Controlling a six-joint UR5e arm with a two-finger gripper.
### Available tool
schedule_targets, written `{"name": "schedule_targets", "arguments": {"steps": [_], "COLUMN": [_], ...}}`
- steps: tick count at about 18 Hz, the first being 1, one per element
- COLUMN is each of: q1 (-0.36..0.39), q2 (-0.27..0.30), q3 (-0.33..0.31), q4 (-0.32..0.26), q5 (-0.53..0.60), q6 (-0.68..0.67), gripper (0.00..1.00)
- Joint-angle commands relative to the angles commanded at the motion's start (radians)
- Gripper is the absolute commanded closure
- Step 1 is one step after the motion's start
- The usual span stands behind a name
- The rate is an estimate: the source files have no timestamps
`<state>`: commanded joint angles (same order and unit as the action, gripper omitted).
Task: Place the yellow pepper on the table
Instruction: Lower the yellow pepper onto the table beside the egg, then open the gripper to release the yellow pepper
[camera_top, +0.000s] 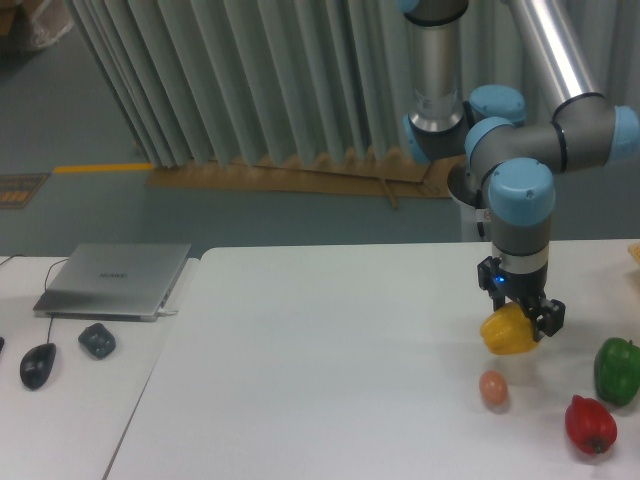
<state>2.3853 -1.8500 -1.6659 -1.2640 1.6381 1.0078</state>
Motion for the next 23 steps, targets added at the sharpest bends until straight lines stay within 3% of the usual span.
{"name": "schedule_targets", "arguments": {"steps": [3, 5, 16, 18, 23], "q1": [-0.005, -0.006, -0.020, -0.018, -0.002], "q2": [-0.009, -0.011, -0.012, -0.008, 0.005], "q3": [-0.005, 0.000, 0.006, 0.014, 0.115], "q4": [0.003, 0.005, 0.006, 0.006, -0.002], "q5": [0.032, 0.058, 0.083, 0.081, 0.072], "q6": [-0.003, -0.008, -0.017, -0.014, 0.011], "gripper": [0.40, 0.16, 0.09, 0.00, 0.00]}}
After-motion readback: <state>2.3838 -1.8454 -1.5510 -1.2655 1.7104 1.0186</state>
